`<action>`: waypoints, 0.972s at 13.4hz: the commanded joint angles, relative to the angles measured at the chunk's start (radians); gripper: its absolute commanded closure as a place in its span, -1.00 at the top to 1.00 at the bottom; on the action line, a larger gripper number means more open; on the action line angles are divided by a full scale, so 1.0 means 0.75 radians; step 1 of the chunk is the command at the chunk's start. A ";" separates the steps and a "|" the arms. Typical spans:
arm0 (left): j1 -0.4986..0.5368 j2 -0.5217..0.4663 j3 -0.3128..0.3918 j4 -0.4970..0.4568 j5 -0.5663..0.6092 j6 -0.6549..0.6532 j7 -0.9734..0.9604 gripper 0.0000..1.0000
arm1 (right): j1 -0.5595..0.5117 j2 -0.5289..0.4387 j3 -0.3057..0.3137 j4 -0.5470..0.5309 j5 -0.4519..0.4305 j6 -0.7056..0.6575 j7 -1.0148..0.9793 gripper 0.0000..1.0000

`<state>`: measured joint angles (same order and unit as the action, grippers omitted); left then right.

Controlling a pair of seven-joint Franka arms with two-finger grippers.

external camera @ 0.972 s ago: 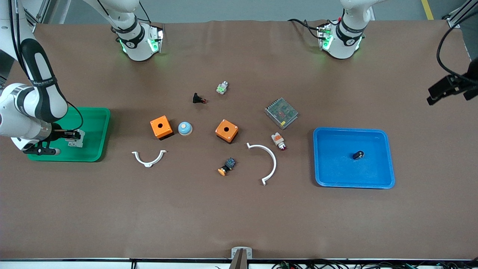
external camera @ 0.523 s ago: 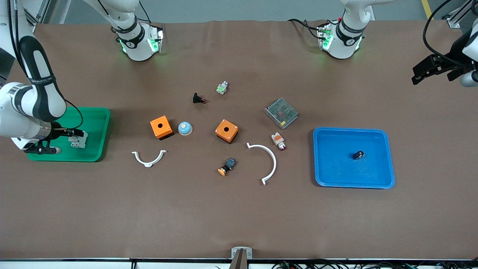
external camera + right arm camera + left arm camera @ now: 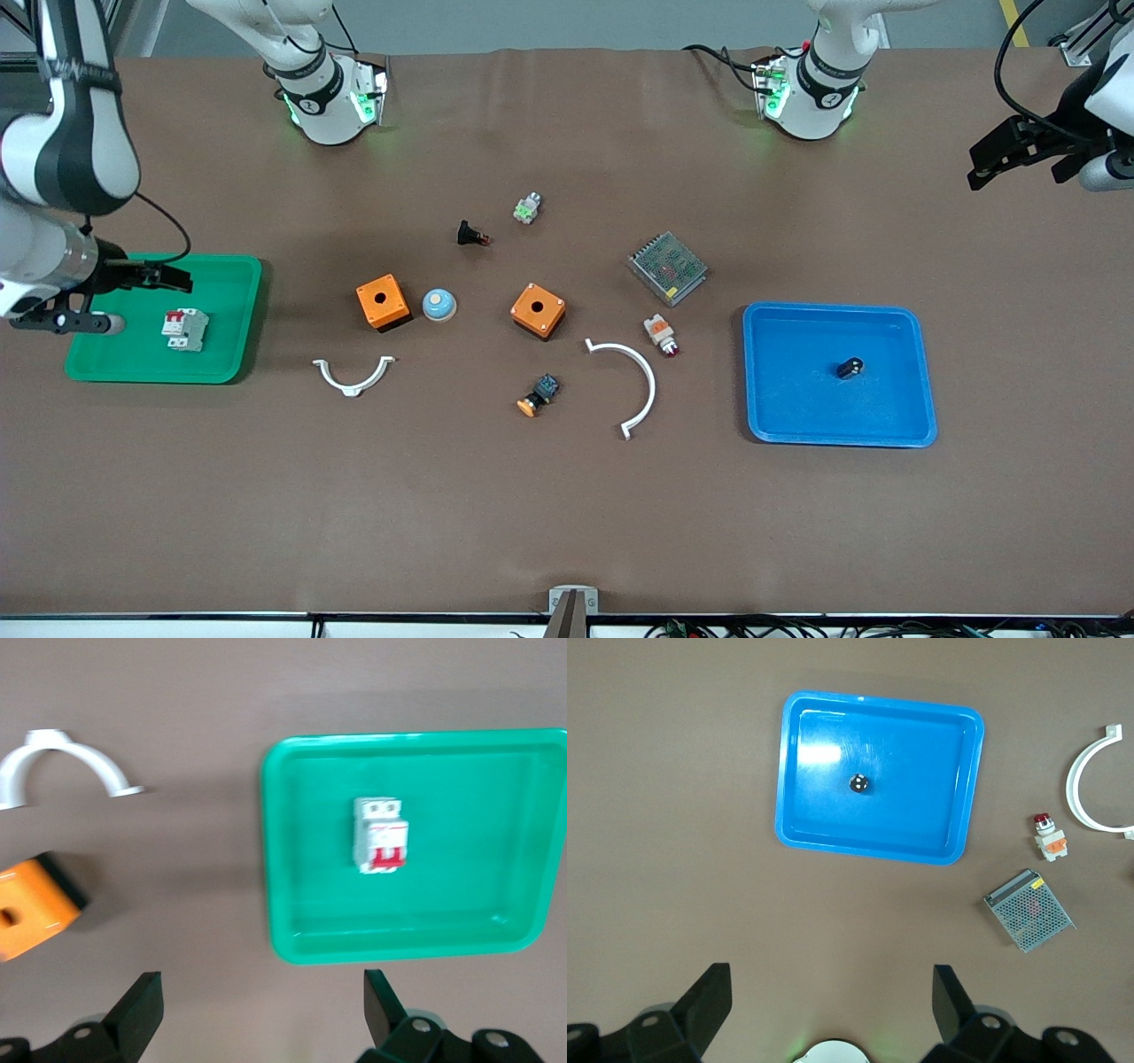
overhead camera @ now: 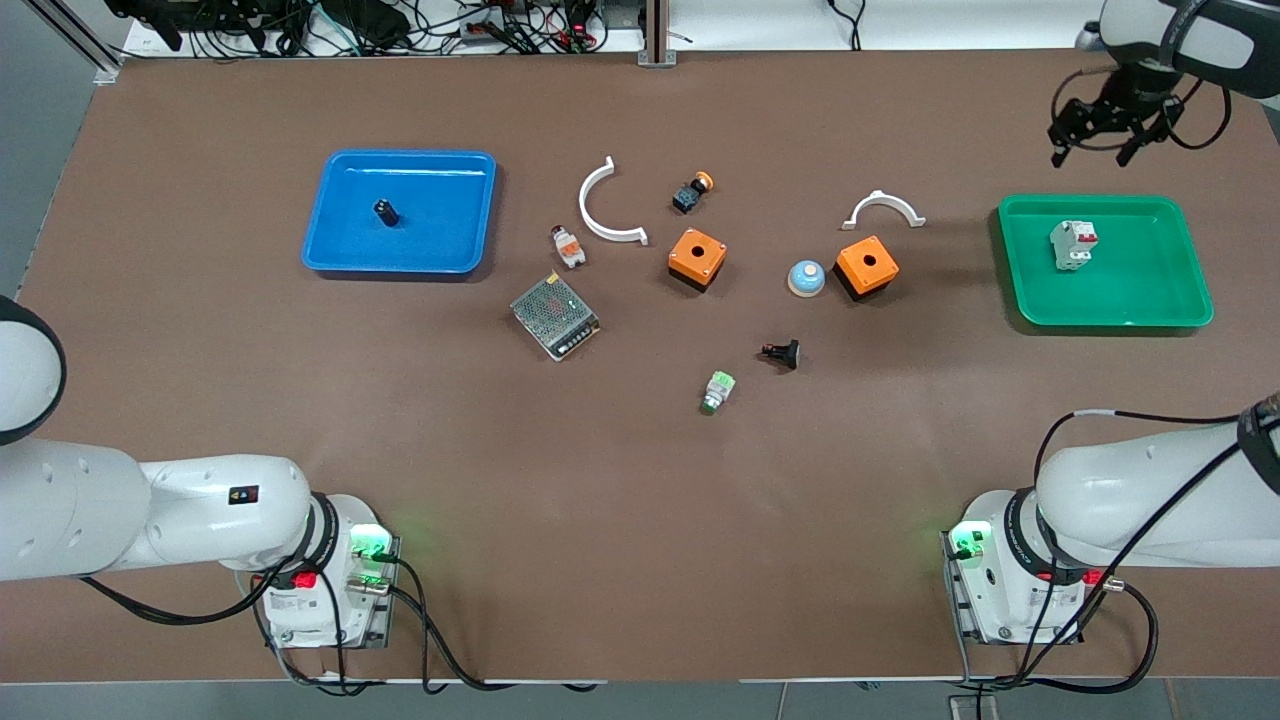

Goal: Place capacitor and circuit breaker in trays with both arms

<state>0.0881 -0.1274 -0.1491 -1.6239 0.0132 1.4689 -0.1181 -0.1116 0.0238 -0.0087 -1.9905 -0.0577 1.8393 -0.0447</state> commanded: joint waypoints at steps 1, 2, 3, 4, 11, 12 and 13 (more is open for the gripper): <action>0.005 -0.010 0.007 -0.013 -0.022 0.015 0.031 1.00 | 0.069 -0.109 -0.009 -0.036 0.044 -0.039 0.055 1.00; 0.007 -0.012 0.007 -0.013 -0.022 0.015 0.031 1.00 | 0.079 -0.111 -0.009 -0.019 0.044 -0.053 0.062 1.00; 0.007 -0.012 0.007 -0.013 -0.022 0.013 0.031 1.00 | 0.083 -0.111 -0.009 0.009 0.048 -0.080 0.068 1.00; 0.007 -0.010 0.007 -0.011 -0.022 0.015 0.033 1.00 | 0.083 -0.111 -0.009 0.034 0.069 -0.100 0.084 1.00; 0.007 0.008 0.013 0.034 -0.018 0.005 0.033 1.00 | 0.087 -0.093 -0.009 0.301 0.108 -0.233 0.082 1.00; 0.005 0.018 0.013 0.036 -0.018 0.005 0.033 1.00 | 0.094 -0.083 -0.009 0.349 0.101 -0.245 0.082 1.00; 0.005 0.018 0.013 0.040 -0.018 0.005 0.033 1.00 | 0.094 -0.075 -0.011 0.385 0.099 -0.246 0.080 1.00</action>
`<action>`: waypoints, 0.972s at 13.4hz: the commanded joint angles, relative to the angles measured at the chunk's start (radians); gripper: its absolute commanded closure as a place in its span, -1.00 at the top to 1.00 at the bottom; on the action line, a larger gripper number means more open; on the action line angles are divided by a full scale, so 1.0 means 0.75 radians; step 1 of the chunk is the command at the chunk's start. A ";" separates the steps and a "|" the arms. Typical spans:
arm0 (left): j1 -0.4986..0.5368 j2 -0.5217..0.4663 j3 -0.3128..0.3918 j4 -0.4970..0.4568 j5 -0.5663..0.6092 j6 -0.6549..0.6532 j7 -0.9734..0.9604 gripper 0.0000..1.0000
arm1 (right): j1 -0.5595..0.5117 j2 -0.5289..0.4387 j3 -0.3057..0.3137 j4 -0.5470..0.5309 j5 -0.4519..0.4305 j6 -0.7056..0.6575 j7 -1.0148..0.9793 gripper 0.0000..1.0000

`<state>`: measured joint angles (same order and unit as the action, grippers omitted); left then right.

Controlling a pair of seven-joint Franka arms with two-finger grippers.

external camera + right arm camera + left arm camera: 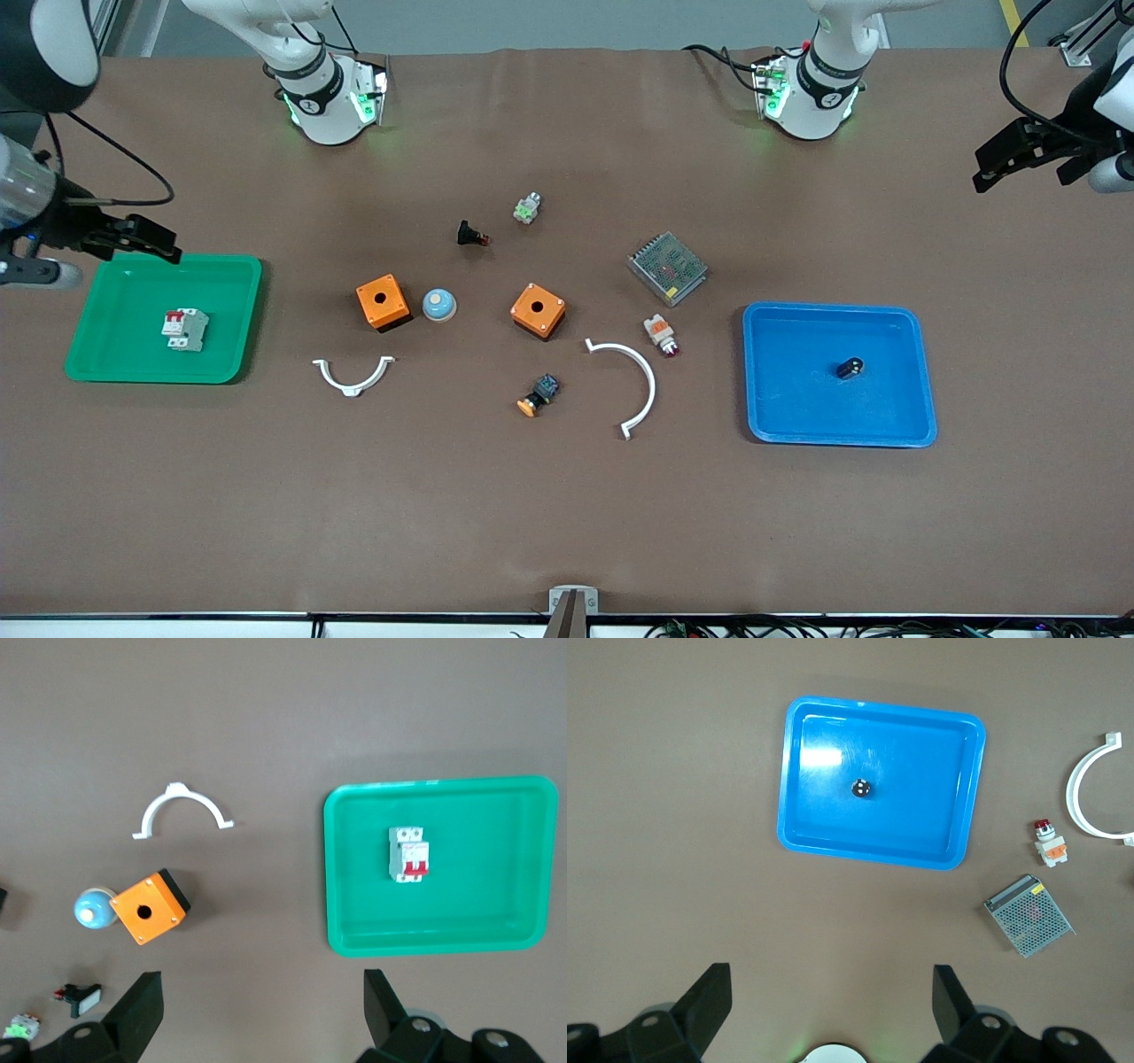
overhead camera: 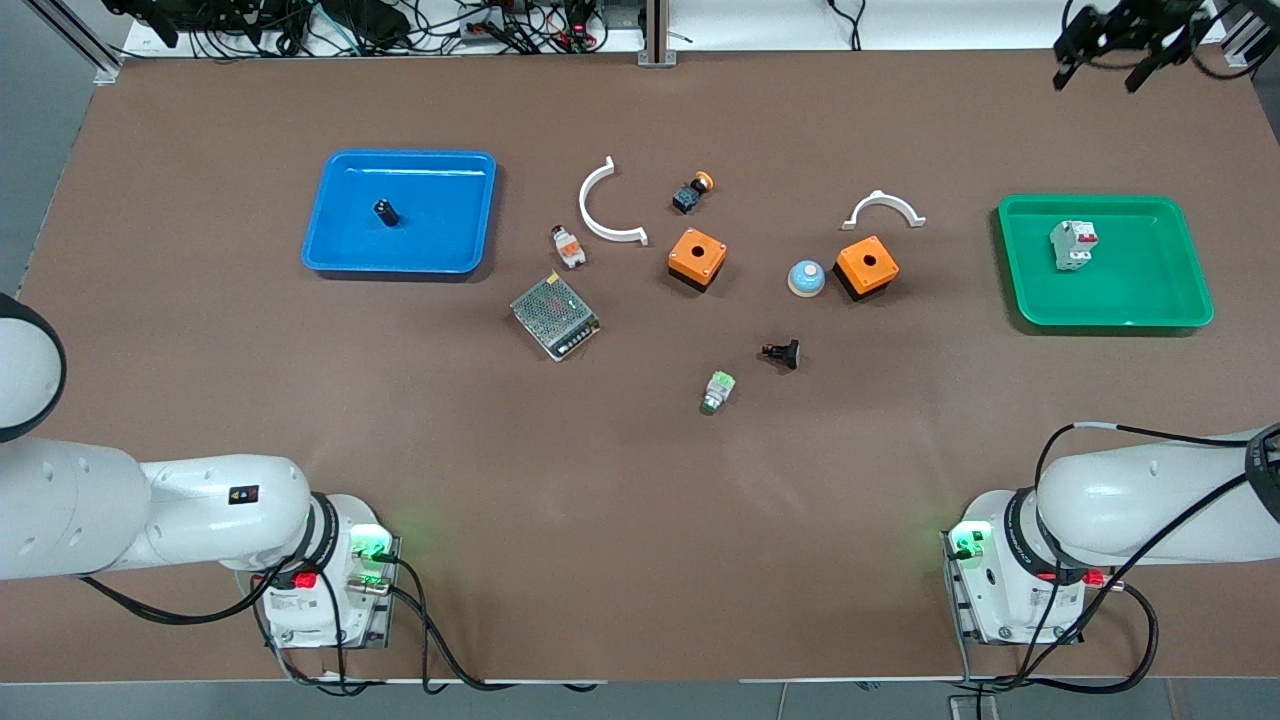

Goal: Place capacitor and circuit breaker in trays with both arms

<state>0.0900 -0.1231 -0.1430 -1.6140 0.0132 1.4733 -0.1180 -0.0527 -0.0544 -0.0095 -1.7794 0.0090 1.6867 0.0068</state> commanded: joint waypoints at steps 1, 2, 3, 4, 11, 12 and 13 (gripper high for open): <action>0.005 0.021 0.004 0.041 -0.020 -0.001 0.033 1.00 | 0.017 0.050 -0.010 0.169 0.002 -0.044 0.009 1.00; 0.005 0.027 0.004 0.053 -0.022 -0.001 0.033 1.00 | 0.013 0.062 -0.012 0.218 0.002 -0.058 0.007 1.00; 0.003 0.027 0.004 0.060 -0.022 -0.003 0.031 1.00 | 0.007 0.062 -0.012 0.247 0.004 -0.058 0.009 1.00; 0.001 0.027 0.004 0.060 -0.020 -0.005 0.029 1.00 | 0.003 0.062 -0.012 0.268 0.008 -0.054 0.009 1.00; -0.008 0.027 -0.004 0.058 -0.018 -0.044 0.029 1.00 | -0.003 0.177 -0.014 0.450 0.017 -0.046 0.009 1.00; -0.010 0.029 -0.004 0.058 -0.018 -0.050 0.029 1.00 | 0.003 0.185 -0.014 0.466 0.013 -0.050 0.011 1.00; -0.010 0.029 -0.006 0.056 -0.018 -0.052 0.029 1.00 | -0.001 0.189 -0.014 0.468 0.015 -0.052 0.011 1.00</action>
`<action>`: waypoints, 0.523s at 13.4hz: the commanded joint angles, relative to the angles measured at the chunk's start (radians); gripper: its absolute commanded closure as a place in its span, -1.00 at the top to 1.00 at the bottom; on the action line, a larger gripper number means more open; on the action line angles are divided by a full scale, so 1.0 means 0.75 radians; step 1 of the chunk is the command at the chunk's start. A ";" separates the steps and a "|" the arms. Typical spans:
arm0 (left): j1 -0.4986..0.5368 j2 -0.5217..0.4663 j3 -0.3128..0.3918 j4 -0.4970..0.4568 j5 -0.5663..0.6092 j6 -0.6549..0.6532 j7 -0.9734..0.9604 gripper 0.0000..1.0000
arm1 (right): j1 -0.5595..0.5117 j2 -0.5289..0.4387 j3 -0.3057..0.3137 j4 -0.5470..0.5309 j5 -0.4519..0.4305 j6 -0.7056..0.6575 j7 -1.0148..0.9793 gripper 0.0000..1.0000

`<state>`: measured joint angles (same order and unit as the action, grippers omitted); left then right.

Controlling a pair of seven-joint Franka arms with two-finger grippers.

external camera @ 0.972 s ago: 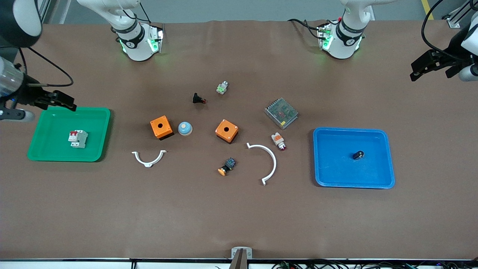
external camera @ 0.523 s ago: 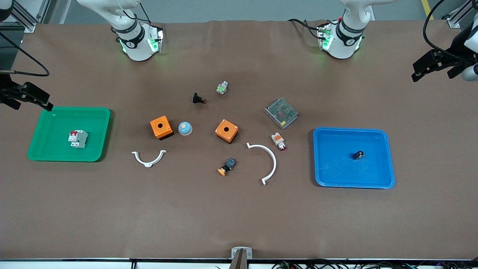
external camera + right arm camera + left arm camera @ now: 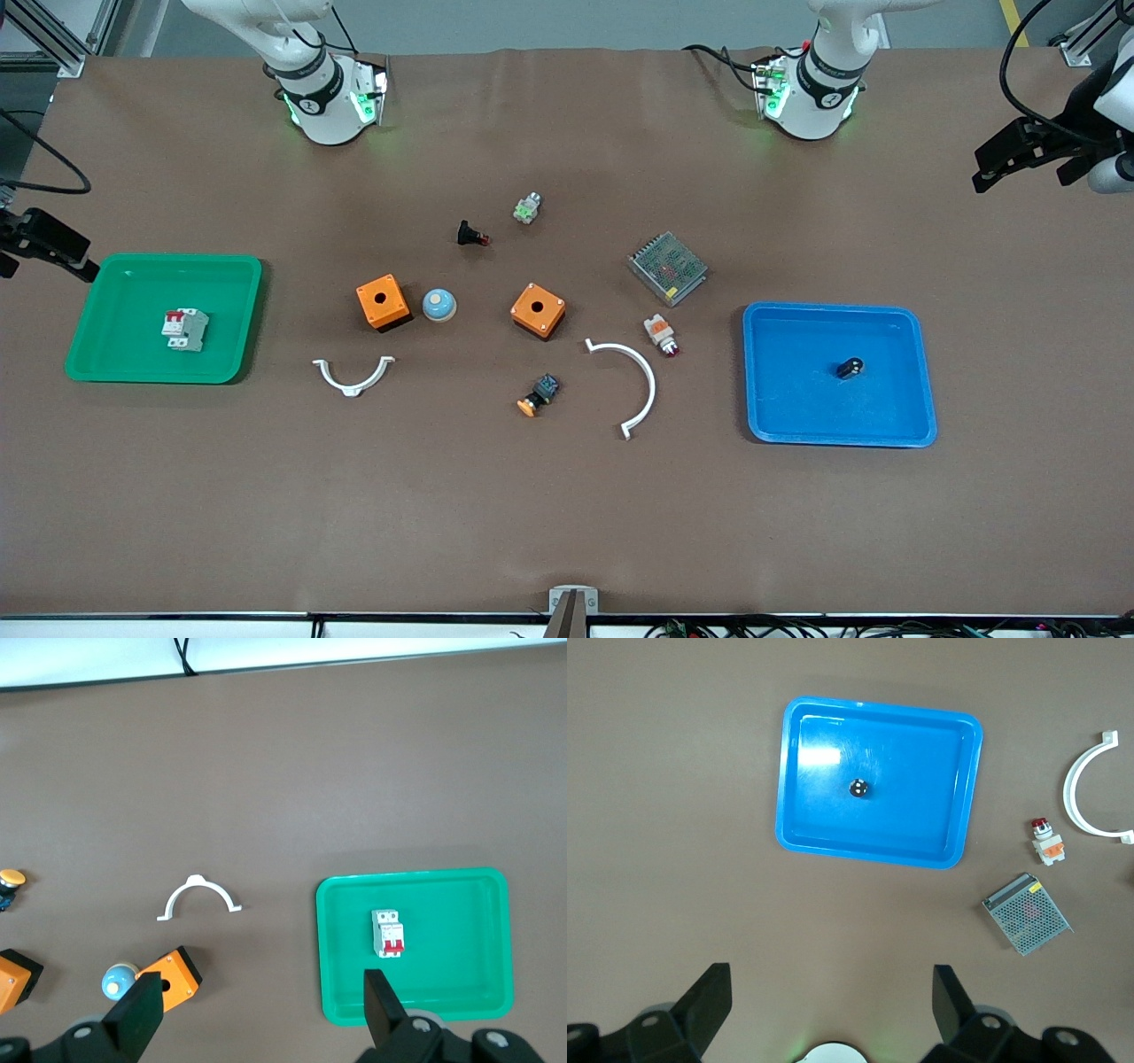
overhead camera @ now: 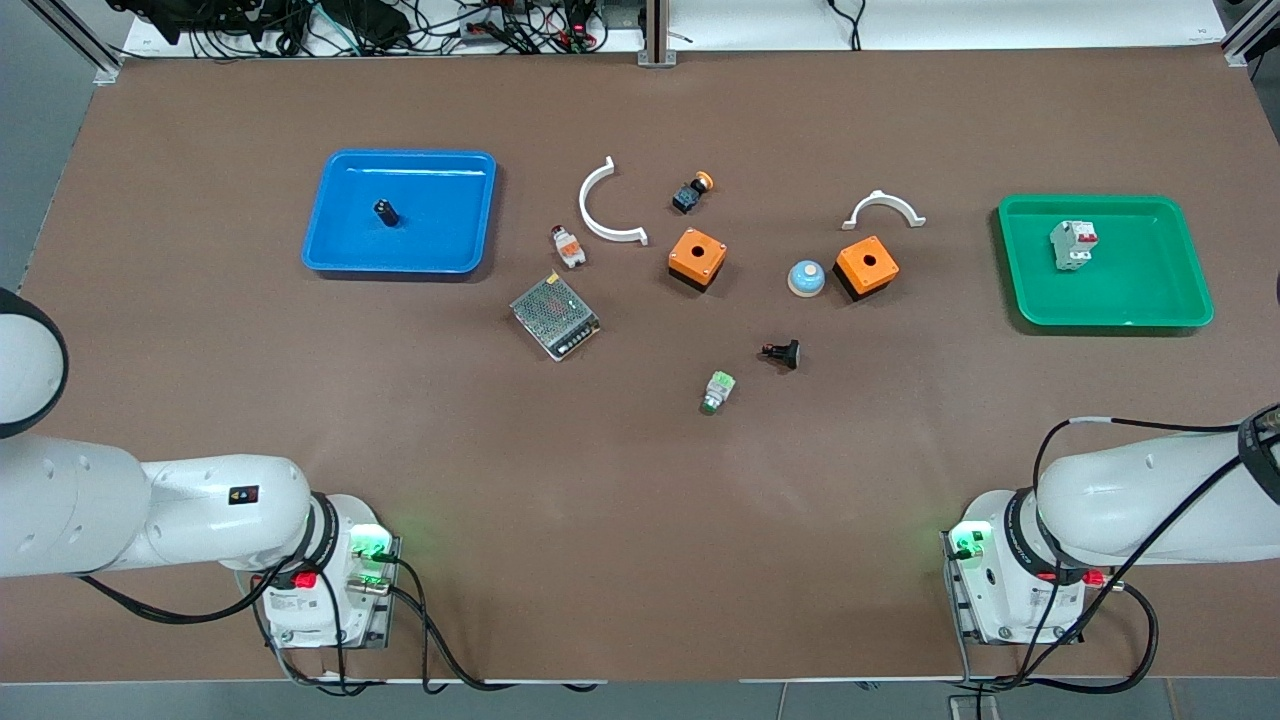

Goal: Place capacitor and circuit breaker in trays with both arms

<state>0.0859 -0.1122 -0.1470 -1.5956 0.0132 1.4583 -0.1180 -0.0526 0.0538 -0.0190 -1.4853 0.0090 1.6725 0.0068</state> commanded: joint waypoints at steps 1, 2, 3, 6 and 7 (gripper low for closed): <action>-0.006 0.015 0.000 0.031 -0.018 -0.032 0.026 1.00 | -0.003 0.045 -0.001 0.076 0.019 -0.029 0.005 1.00; -0.006 0.015 0.000 0.031 -0.016 -0.032 0.026 1.00 | 0.001 0.045 -0.001 0.074 0.011 -0.037 -0.007 1.00; -0.006 0.015 0.000 0.031 -0.016 -0.034 0.026 1.00 | 0.005 0.043 -0.003 0.070 0.004 -0.041 -0.007 1.00; -0.006 0.015 -0.012 0.033 -0.009 -0.048 0.024 1.00 | 0.005 0.043 -0.003 0.066 0.004 -0.042 -0.007 1.00; -0.006 0.015 -0.019 0.033 -0.003 -0.048 0.024 1.00 | 0.005 0.041 -0.003 0.064 0.004 -0.040 -0.007 1.00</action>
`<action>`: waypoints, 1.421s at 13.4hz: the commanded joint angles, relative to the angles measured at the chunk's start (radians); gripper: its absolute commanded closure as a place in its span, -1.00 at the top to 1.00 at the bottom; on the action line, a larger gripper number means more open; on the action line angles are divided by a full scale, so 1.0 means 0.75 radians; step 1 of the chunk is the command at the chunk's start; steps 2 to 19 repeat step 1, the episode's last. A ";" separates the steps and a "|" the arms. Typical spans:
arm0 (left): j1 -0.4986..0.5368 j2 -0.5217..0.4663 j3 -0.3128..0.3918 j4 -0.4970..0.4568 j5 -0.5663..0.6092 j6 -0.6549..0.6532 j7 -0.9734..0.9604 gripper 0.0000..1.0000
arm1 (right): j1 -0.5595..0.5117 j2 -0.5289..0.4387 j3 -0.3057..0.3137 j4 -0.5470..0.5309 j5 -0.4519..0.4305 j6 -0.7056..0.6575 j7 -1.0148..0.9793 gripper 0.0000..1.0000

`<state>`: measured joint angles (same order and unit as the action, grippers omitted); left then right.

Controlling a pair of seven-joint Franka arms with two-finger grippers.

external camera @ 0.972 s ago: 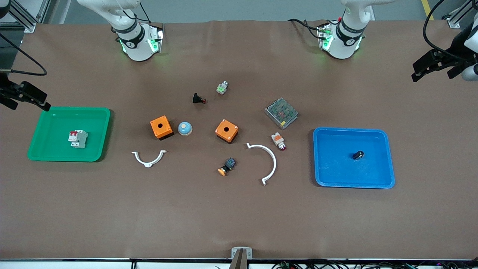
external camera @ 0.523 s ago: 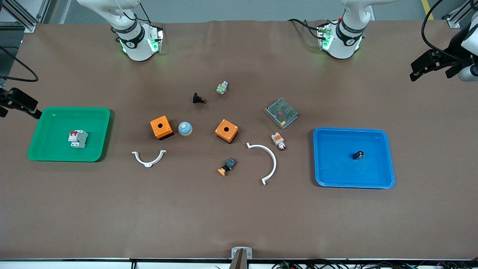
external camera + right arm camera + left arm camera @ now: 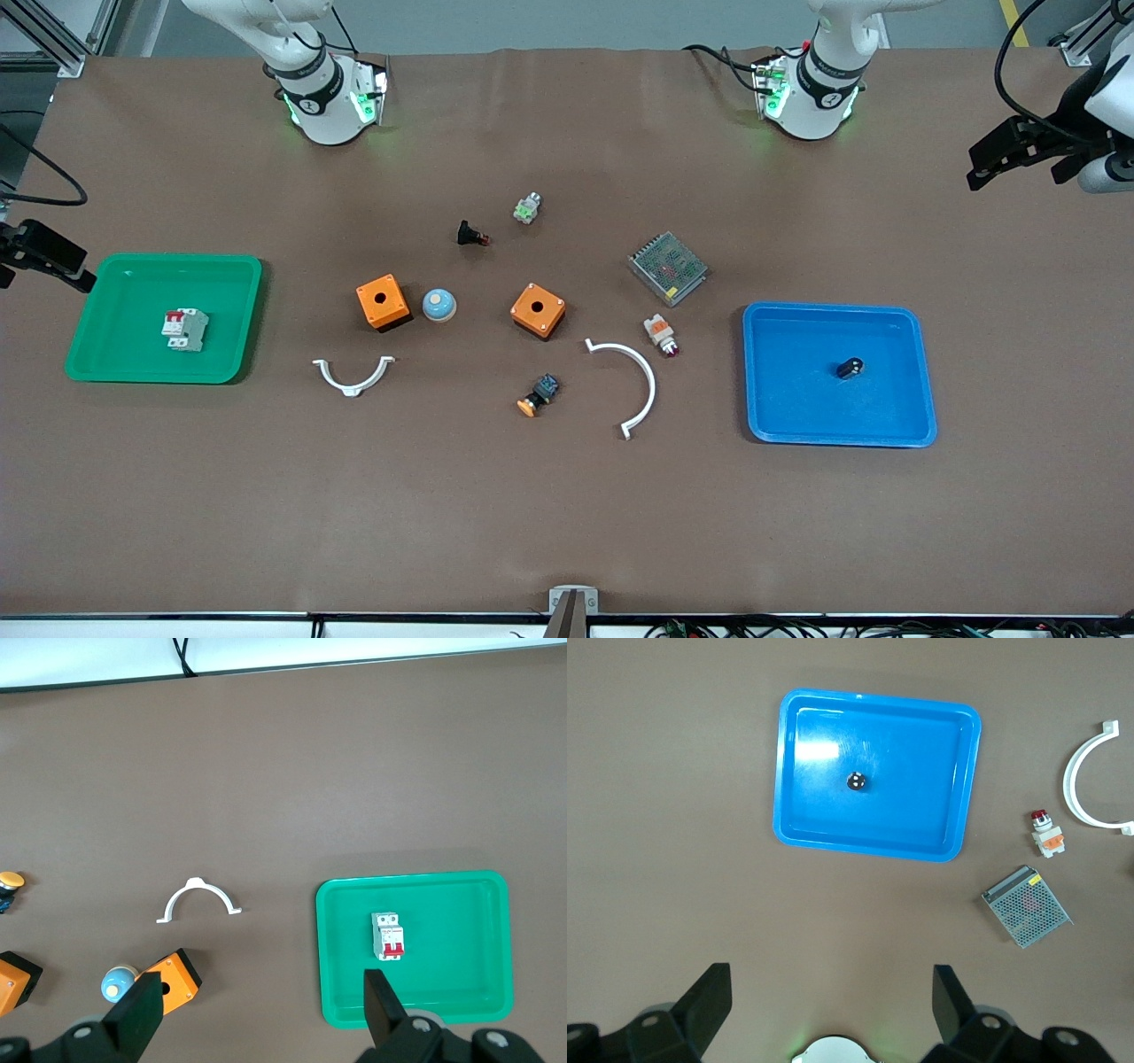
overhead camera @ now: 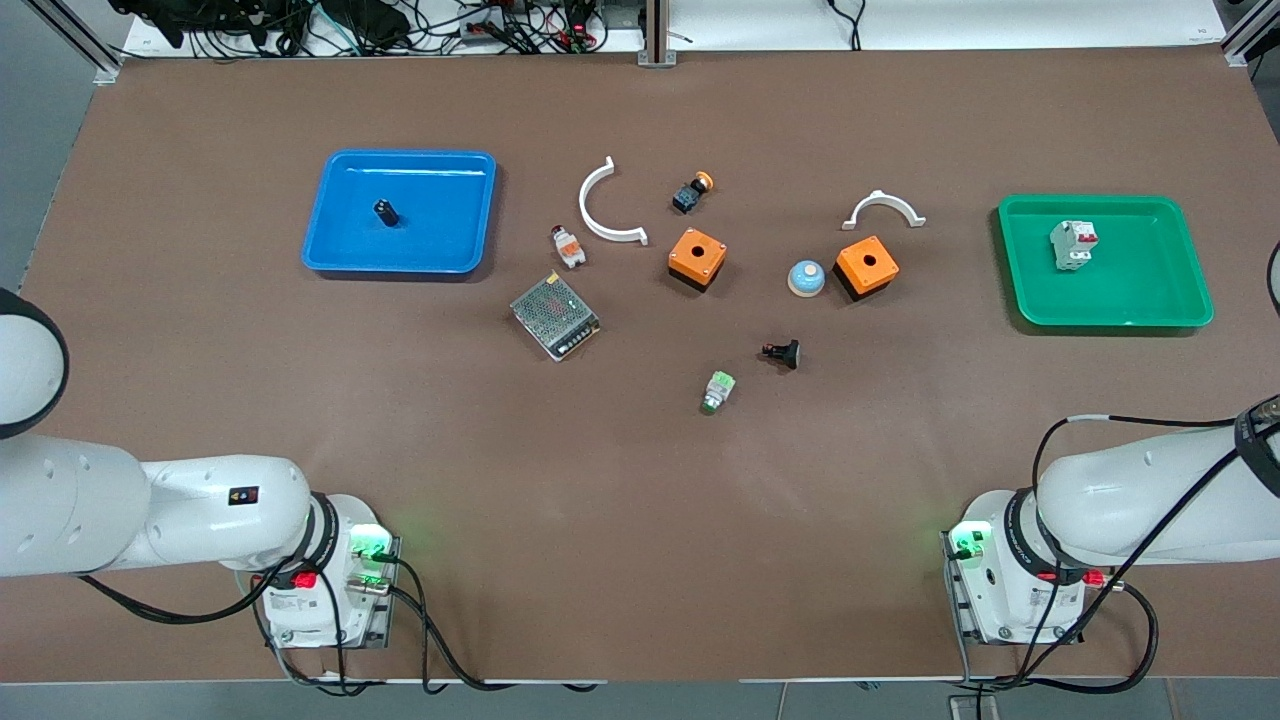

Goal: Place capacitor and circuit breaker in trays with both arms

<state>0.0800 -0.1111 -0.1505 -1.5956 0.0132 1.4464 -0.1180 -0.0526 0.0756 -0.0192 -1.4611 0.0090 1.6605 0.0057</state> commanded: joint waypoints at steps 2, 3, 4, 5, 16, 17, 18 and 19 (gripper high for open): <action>0.002 0.013 -0.014 0.033 -0.003 -0.033 0.024 1.00 | 0.005 0.012 -0.003 0.032 0.004 -0.026 -0.006 1.00; 0.002 0.013 -0.014 0.033 -0.003 -0.033 0.024 1.00 | 0.005 0.012 -0.003 0.032 0.004 -0.026 -0.006 1.00; 0.002 0.013 -0.014 0.033 -0.003 -0.033 0.024 1.00 | 0.005 0.012 -0.003 0.032 0.004 -0.026 -0.006 1.00; 0.002 0.013 -0.014 0.033 -0.003 -0.033 0.024 1.00 | 0.005 0.012 -0.003 0.032 0.004 -0.026 -0.006 1.00; 0.002 0.013 -0.014 0.033 -0.003 -0.033 0.024 1.00 | 0.005 0.012 -0.003 0.032 0.004 -0.026 -0.006 1.00; 0.002 0.013 -0.014 0.033 -0.003 -0.033 0.024 1.00 | 0.005 0.012 -0.003 0.032 0.004 -0.026 -0.006 1.00; 0.002 0.013 -0.014 0.033 -0.003 -0.033 0.024 1.00 | 0.005 0.012 -0.003 0.032 0.004 -0.026 -0.006 1.00; 0.002 0.013 -0.014 0.033 -0.003 -0.033 0.024 1.00 | 0.005 0.012 -0.003 0.032 0.004 -0.026 -0.006 1.00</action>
